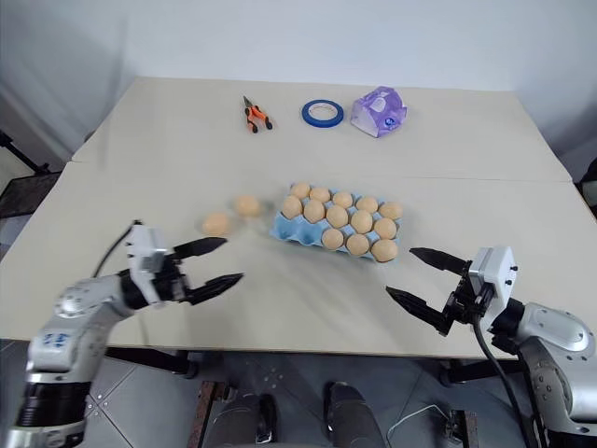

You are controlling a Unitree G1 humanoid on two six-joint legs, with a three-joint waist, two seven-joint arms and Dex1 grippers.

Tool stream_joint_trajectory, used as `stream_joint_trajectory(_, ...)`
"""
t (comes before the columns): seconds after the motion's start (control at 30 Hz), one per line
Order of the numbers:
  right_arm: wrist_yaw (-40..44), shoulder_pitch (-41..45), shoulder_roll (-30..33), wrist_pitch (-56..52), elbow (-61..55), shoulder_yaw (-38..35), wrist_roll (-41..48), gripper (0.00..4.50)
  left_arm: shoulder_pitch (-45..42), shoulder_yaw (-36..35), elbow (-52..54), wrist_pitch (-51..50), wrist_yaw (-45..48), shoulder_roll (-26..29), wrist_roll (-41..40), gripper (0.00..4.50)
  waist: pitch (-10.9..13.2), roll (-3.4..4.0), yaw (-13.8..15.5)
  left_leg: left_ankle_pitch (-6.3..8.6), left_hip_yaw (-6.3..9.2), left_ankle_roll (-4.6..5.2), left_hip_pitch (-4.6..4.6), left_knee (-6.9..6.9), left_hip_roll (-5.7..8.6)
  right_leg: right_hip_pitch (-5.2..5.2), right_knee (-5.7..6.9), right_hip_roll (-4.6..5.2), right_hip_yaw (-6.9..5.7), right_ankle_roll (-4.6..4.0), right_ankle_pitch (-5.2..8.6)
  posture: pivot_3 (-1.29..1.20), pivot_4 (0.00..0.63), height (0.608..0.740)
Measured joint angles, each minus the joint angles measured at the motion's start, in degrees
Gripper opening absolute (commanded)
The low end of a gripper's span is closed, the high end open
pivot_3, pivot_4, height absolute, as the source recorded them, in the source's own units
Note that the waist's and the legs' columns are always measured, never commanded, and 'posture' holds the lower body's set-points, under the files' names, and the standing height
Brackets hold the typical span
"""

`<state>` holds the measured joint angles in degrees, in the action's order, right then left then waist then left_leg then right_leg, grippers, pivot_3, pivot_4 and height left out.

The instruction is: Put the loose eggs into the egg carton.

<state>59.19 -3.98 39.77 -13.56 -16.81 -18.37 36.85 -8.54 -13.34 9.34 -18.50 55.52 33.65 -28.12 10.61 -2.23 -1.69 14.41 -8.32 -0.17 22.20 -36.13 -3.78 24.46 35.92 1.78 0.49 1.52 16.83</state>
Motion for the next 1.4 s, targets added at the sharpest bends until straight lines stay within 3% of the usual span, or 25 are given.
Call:
stream_joint_trajectory(0.33,2.1,3.5,0.0,0.0,2.5,0.6,-0.5,4.50,5.6,-11.3,-11.4,5.8,3.0,5.4,-1.0,4.46,0.0,-0.01,-0.1,0.09,0.01,-0.10,0.01,0.17,-0.09,0.08,0.00,-0.01,-0.06,0.08,-0.04,0.00,0.150,0.740)
stream_joint_trajectory(0.7,3.1,5.4,0.1,0.0,3.7,1.9,-1.5,4.50,4.1,-12.3,-14.1,8.7,3.3,5.8,-0.8,4.46,0.0,-0.01,0.0,0.10,0.01,-0.11,0.02,0.19,-0.08,0.08,-0.02,0.02,-0.06,0.06,-0.03,0.00,0.150,0.740)
stream_joint_trajectory(0.87,3.1,5.7,0.1,0.0,4.1,2.2,-1.7,4.50,-7.0,-6.6,-21.3,14.3,-2.9,2.3,5.9,4.46,0.0,-0.01,0.5,0.08,0.01,-0.07,0.03,0.10,-0.03,0.01,0.01,0.05,-0.11,0.16,-0.08,0.00,0.150,0.740)
stream_joint_trajectory(0.93,3.0,6.2,0.1,-0.1,4.1,2.5,-1.7,4.50,-13.2,-3.4,-25.8,16.6,-6.2,-0.7,8.8,4.46,0.0,-0.03,0.5,0.06,-0.03,0.00,0.08,0.05,-0.01,0.02,-0.01,0.05,-0.08,0.91,-0.52,0.00,0.150,0.740)
stream_joint_trajectory(1.07,3.0,6.4,0.1,-0.1,4.2,2.4,-2.1,4.50,-20.6,0.9,-35.6,21.9,-7.9,-3.5,12.7,4.46,0.0,-0.05,-0.1,0.05,-0.15,0.20,0.07,0.06,-0.03,0.05,-0.03,-0.01,-0.02,0.98,-0.55,0.00,0.150,0.740)
stream_joint_trajectory(1.4,1.8,4.2,0.1,-0.3,3.1,2.2,-2.4,4.50,-31.2,5.3,-54.7,29.1,-9.8,-5.9,18.0,4.46,0.0,-0.06,0.2,0.08,-0.14,0.17,0.14,0.04,-0.14,0.15,0.01,-0.20,-0.05,0.91,-0.51,0.00,0.150,0.740)
